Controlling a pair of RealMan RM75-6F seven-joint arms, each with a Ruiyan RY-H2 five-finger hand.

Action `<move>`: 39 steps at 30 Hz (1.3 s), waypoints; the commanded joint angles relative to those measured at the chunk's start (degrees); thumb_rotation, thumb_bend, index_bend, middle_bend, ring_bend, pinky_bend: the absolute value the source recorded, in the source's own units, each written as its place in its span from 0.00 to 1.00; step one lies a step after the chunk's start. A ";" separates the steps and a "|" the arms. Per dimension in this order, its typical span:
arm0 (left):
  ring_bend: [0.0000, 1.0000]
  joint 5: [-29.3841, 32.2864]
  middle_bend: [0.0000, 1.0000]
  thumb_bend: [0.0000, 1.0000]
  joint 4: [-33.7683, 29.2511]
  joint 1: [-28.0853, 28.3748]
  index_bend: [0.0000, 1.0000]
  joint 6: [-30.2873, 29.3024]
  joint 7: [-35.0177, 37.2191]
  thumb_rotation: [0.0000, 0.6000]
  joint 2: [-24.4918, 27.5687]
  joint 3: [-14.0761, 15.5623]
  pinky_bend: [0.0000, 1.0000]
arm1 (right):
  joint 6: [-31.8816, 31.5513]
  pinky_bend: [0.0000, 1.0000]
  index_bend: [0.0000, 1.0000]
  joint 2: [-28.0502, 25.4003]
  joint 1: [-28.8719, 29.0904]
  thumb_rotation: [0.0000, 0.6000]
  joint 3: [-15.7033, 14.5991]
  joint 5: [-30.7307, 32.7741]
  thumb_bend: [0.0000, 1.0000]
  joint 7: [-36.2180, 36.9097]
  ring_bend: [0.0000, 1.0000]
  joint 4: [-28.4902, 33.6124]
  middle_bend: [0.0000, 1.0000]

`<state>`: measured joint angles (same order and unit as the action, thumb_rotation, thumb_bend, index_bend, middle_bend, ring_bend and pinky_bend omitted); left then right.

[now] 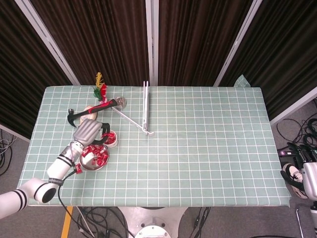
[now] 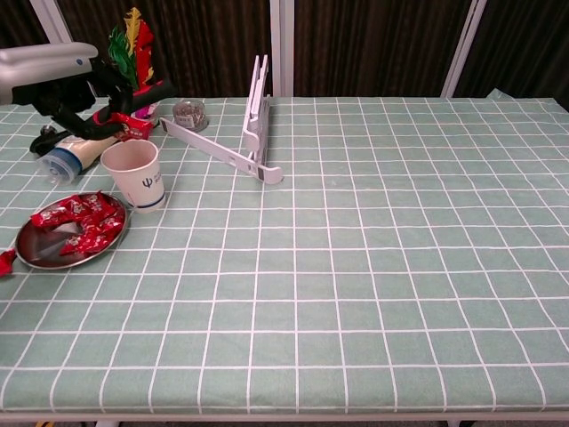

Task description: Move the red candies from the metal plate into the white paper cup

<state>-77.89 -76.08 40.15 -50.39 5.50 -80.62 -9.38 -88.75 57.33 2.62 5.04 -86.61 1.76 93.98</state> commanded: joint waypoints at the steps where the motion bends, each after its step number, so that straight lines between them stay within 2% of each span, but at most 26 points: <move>1: 0.96 0.38 0.69 0.46 0.83 0.47 0.66 0.69 -0.88 1.00 -0.72 0.60 1.00 | 0.11 0.45 0.17 0.03 0.02 1.00 0.03 0.11 0.11 -0.02 0.19 -0.02 0.29; 5: 0.95 0.11 0.64 0.46 1.43 0.70 0.62 0.84 -3.08 1.00 -1.12 1.61 1.00 | 0.35 0.45 0.17 0.11 0.15 1.00 0.06 0.17 0.11 -0.07 0.19 0.01 0.29; 12: 0.94 0.74 0.50 0.46 1.33 0.11 0.46 -0.19 -5.15 1.00 -0.98 2.31 1.00 | 0.32 0.46 0.17 0.11 0.11 1.00 0.05 0.11 0.11 -0.17 0.19 0.05 0.30; 16: 0.93 0.91 0.45 0.45 0.96 -0.30 0.41 -0.82 -5.66 1.00 -0.56 2.62 1.00 | 0.34 0.46 0.17 0.19 0.19 1.00 0.05 -0.07 0.11 -0.14 0.19 0.11 0.30; 24: 0.92 0.90 0.43 0.37 -2.49 -3.99 0.39 -7.15 -5.64 1.00 2.90 2.63 1.00 | 0.38 0.46 0.17 0.10 0.48 1.00 0.17 -0.49 0.11 -0.13 0.19 0.28 0.30; 28: 0.92 0.33 0.50 0.34 -5.50 -8.23 0.42 -12.48 -5.62 1.00 5.91 4.04 1.00 | 0.39 0.46 0.17 0.18 0.63 1.00 0.15 -0.83 0.11 0.02 0.19 0.19 0.30; 31: 0.92 -0.50 0.62 0.32 -6.81 -11.18 0.48 -14.86 -6.34 1.00 7.53 6.27 1.00 | 0.45 0.46 0.17 0.27 0.68 1.00 0.12 -0.90 0.11 0.16 0.19 0.04 0.30; 39: 0.94 -2.48 0.87 0.27 -8.03 -14.97 0.50 -13.12 -9.15 1.00 8.31 12.56 1.00 | 0.27 0.46 0.17 0.25 0.70 1.00 -0.01 -1.32 0.11 0.09 0.19 0.19 0.30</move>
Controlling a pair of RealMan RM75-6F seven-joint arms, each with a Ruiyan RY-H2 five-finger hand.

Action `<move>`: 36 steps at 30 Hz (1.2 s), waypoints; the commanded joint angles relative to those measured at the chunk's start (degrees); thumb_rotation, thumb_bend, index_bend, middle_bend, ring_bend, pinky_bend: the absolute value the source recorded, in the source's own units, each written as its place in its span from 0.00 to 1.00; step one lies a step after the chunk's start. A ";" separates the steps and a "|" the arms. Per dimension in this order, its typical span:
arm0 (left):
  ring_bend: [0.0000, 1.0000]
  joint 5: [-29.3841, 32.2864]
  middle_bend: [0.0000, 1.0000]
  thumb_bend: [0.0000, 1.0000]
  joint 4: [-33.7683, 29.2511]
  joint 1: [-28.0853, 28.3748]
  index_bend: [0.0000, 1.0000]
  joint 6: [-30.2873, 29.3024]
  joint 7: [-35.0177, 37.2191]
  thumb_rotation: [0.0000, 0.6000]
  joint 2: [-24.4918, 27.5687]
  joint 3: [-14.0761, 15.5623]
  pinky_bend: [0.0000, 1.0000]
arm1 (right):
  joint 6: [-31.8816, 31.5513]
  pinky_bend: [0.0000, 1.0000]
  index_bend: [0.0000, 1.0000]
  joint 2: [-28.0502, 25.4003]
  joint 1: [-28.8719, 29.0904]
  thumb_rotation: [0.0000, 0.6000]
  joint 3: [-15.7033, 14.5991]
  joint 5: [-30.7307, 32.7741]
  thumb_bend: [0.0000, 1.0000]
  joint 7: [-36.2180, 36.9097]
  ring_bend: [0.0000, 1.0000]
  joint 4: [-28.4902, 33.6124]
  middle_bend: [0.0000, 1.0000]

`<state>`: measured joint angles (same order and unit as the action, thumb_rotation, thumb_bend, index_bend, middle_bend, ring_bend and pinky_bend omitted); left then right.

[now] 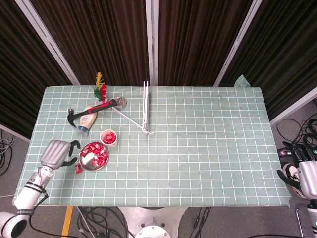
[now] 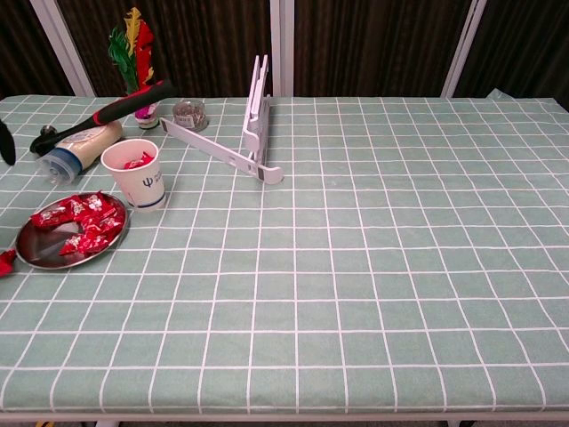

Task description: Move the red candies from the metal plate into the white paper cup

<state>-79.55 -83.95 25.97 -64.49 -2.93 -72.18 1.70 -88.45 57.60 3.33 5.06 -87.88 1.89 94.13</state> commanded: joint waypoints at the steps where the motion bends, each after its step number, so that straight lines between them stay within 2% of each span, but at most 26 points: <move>1: 0.94 -1.16 0.91 0.27 0.14 -0.96 0.50 1.55 -0.91 1.00 -0.55 2.09 1.00 | -0.09 0.46 0.17 -0.02 0.00 1.00 -0.03 -0.13 0.11 -0.09 0.19 0.10 0.30; 7: 0.97 -1.64 0.98 0.28 3.45 -1.66 0.50 3.40 -2.15 1.00 -3.40 3.41 1.00 | -0.43 0.46 0.17 -0.23 -0.12 1.00 -0.10 -0.39 0.11 -0.42 0.19 0.61 0.31; 16: 0.97 -1.31 0.98 0.29 8.61 -2.28 0.50 5.62 -2.41 1.00 -6.02 3.84 1.00 | -0.77 0.46 0.17 -0.19 -0.44 1.00 -0.31 -0.48 0.11 -0.93 0.19 1.08 0.31; 23: 0.97 -2.23 0.98 0.29 10.61 -2.35 0.50 6.27 0.66 1.00 -7.49 3.58 1.00 | -0.60 0.46 0.17 -0.26 -0.28 1.00 -0.25 -0.52 0.11 -1.64 0.19 1.65 0.31; 31: 0.97 -1.90 0.98 0.29 12.94 -1.89 0.50 8.05 0.71 1.00 -8.69 3.05 1.00 | -0.04 0.47 0.17 -0.25 -0.20 1.00 -0.46 -0.33 0.11 -2.11 0.19 2.04 0.31; 36: 0.97 -2.09 0.98 0.29 13.92 -2.20 0.55 7.60 1.61 1.00 -9.33 2.71 1.00 | 0.74 0.47 0.17 -0.14 0.00 1.00 -0.73 -0.25 0.11 -2.19 0.19 2.16 0.31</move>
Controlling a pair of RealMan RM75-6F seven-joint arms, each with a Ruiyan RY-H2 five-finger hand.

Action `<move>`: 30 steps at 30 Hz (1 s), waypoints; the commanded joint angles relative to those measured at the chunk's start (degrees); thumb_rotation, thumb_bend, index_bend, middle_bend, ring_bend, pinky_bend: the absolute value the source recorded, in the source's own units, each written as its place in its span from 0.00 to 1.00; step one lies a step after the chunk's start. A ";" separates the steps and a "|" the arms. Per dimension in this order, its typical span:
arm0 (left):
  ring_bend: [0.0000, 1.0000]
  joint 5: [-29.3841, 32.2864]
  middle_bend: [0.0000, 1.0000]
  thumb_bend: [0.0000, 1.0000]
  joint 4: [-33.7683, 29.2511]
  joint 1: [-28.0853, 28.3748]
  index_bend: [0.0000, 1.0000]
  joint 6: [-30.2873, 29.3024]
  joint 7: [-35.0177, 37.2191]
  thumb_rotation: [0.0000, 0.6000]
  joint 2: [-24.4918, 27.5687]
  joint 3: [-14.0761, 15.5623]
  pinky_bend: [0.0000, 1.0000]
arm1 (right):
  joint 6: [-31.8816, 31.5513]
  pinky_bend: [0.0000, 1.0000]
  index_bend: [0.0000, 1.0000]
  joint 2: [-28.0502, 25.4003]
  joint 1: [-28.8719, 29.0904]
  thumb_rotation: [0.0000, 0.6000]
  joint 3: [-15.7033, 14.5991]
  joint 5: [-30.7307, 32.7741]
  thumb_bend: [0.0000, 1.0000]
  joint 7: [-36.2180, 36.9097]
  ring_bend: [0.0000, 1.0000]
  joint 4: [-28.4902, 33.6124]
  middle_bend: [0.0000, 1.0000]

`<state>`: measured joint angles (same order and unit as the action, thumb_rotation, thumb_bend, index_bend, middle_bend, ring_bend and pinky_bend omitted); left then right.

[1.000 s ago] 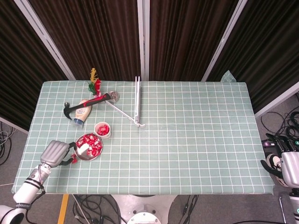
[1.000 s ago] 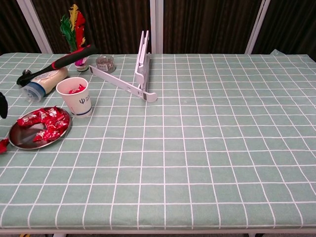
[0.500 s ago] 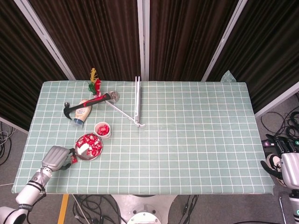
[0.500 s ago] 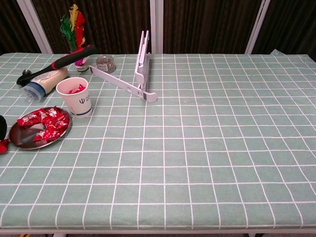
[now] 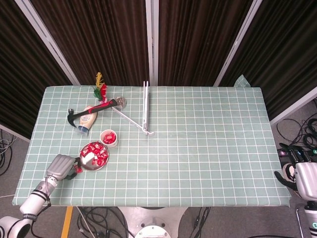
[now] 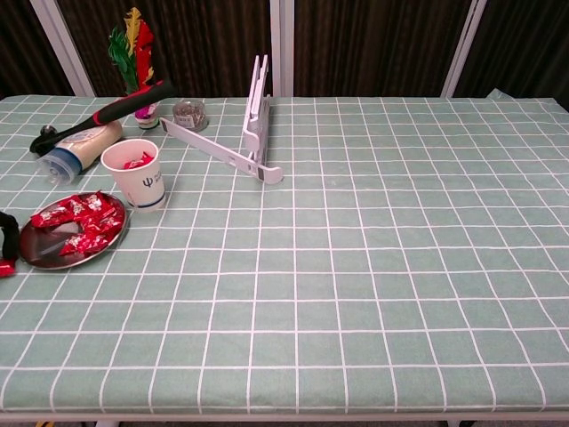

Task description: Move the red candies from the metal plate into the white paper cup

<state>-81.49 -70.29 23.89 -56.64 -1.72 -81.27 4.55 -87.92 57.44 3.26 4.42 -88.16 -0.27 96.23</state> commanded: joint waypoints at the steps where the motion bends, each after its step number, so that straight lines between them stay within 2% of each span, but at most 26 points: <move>1: 0.97 -0.23 0.98 0.30 0.43 -0.20 0.56 -0.42 0.84 1.00 -0.35 -0.25 1.00 | 0.45 0.47 0.17 -0.03 0.12 1.00 -0.20 0.03 0.11 -0.09 0.19 0.16 0.31; 11: 0.98 -0.62 1.00 0.34 -0.81 -0.94 0.63 -4.65 2.67 1.00 1.08 -2.64 1.00 | 1.31 0.47 0.17 -0.21 0.42 1.00 -0.50 -0.04 0.11 0.14 0.20 0.29 0.31; 18: 0.98 -0.97 1.00 0.34 -7.12 1.40 0.63 -7.76 5.75 1.00 5.16 -7.85 1.00 | 2.60 0.47 0.17 -0.39 0.91 1.00 -0.85 -0.04 0.11 0.02 0.19 0.19 0.31; 24: 0.98 -0.55 1.00 0.34 -9.40 8.55 0.62 -3.04 6.78 1.00 4.85 -13.16 1.00 | 3.83 0.47 0.17 -0.11 1.61 1.00 -1.34 -0.77 0.11 0.17 0.20 -0.07 0.31; 30: 0.98 2.15 0.99 0.35 -7.02 14.42 0.62 3.42 5.67 1.00 1.48 -15.64 1.00 | 3.92 0.47 0.17 -0.13 1.79 1.00 -1.58 -1.30 0.11 0.45 0.20 -0.31 0.32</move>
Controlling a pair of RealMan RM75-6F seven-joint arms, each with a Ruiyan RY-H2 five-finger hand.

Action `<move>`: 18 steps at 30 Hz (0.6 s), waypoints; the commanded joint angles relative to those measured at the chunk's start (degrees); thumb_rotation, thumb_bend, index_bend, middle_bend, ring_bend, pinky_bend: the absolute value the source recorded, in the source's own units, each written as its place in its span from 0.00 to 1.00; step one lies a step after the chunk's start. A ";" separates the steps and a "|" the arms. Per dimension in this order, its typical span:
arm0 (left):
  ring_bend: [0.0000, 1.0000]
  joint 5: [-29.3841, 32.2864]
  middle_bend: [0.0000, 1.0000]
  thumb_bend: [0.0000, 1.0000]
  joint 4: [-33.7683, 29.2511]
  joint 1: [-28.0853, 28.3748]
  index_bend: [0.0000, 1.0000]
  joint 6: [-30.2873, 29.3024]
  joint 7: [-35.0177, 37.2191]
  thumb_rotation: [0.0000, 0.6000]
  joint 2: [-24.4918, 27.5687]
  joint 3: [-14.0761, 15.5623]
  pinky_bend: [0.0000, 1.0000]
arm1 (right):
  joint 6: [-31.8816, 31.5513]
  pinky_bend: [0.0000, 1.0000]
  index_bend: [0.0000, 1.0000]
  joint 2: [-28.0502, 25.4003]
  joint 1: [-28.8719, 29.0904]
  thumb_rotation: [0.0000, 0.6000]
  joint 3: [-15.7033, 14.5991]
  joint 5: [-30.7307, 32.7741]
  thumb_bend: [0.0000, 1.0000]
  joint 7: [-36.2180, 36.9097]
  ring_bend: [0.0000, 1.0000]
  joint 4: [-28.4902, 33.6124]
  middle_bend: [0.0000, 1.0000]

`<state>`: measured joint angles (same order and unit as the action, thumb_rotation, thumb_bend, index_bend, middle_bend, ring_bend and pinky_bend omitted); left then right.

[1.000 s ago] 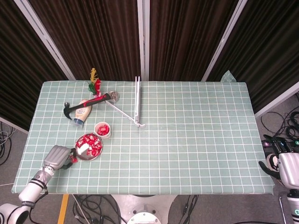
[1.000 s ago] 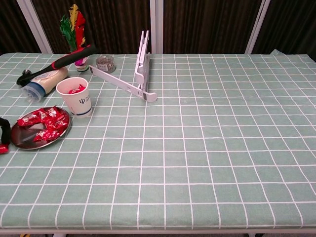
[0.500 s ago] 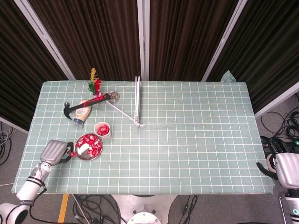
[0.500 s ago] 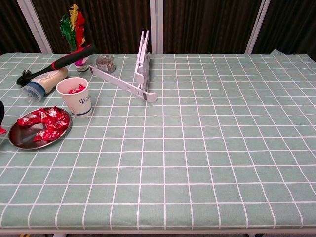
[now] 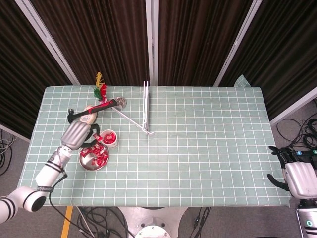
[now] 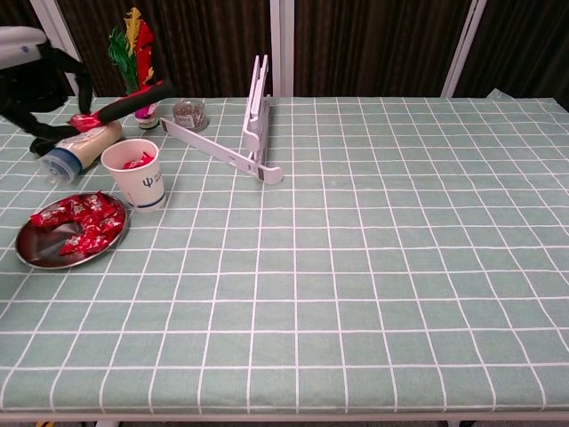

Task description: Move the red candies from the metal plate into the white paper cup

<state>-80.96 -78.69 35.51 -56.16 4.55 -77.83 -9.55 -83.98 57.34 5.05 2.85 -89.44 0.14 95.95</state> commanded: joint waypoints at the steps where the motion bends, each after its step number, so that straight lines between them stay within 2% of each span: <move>1: 0.98 2.11 0.99 0.35 2.10 3.69 0.62 3.90 -1.19 1.00 -2.68 -1.74 1.00 | -0.03 0.47 0.17 -0.11 0.00 1.00 -0.02 0.03 0.11 0.07 0.20 -0.06 0.32; 8: 0.97 4.20 0.98 0.35 3.30 6.57 0.59 8.38 -4.87 1.00 -4.35 -0.76 1.00 | -0.36 0.47 0.17 -0.18 -0.26 1.00 0.05 0.62 0.11 0.52 0.20 -0.41 0.32; 12: 0.97 6.52 0.97 0.35 2.72 7.08 0.50 10.28 -7.92 1.00 -3.95 -0.01 1.00 | -0.30 0.47 0.17 -0.10 -0.26 1.00 0.06 0.83 0.11 0.71 0.20 -0.53 0.32; 18: 0.97 9.63 0.95 0.35 -0.38 5.52 0.39 8.67 -11.24 1.00 -1.44 0.64 1.00 | -0.29 0.47 0.17 -0.13 -0.05 1.00 0.14 0.68 0.11 0.54 0.20 -0.28 0.32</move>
<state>-72.07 -77.98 41.74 -46.67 -6.26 -80.19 -9.20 -84.27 57.21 4.98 2.99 -88.76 0.68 95.65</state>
